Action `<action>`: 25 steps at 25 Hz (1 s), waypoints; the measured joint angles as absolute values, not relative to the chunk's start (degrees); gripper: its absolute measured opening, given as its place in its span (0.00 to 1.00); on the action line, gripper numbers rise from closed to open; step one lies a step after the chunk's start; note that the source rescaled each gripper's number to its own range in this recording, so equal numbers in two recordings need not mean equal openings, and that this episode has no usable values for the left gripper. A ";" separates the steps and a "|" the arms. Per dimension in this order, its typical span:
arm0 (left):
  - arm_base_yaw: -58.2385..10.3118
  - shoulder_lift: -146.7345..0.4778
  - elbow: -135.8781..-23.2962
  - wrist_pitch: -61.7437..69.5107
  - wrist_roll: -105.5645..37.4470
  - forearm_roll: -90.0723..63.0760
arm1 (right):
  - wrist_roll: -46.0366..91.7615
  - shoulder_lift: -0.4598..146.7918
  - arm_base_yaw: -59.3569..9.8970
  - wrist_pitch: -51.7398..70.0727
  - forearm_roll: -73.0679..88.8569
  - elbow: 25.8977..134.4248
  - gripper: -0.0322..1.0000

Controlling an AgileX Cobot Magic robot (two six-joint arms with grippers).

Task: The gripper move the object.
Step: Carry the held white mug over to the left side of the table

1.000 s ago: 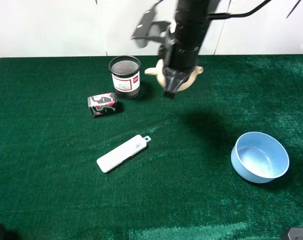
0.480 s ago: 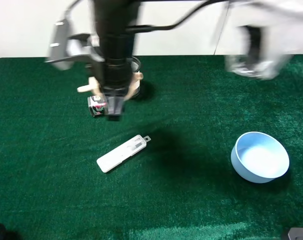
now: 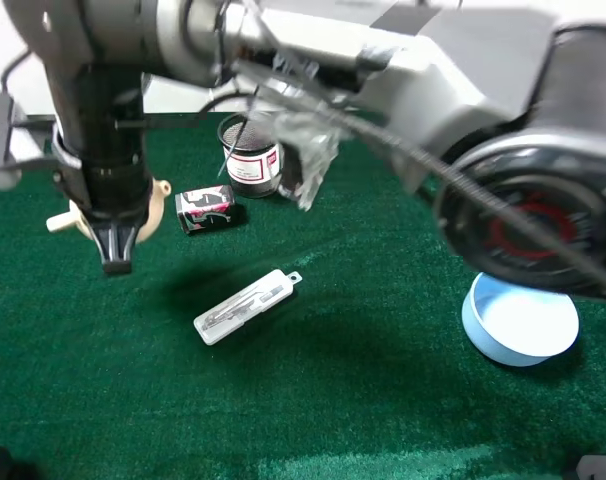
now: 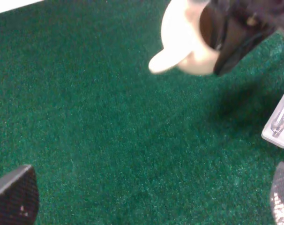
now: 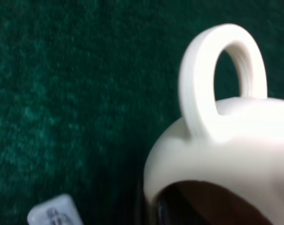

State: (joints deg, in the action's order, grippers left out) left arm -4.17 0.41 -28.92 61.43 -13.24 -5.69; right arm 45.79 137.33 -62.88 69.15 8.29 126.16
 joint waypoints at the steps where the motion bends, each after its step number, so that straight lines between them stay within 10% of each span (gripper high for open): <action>1: -4.17 0.41 -28.92 61.43 -13.24 -5.69 | 46.04 138.14 -63.01 69.35 8.57 126.27 0.03; 25: -4.17 0.41 -28.92 61.43 -13.24 -5.69 | 48.79 146.67 -64.46 68.29 15.52 126.45 0.03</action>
State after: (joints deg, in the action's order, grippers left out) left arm -4.17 0.41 -28.92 61.43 -13.24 -5.69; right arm 48.79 146.67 -64.46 68.29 15.52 126.45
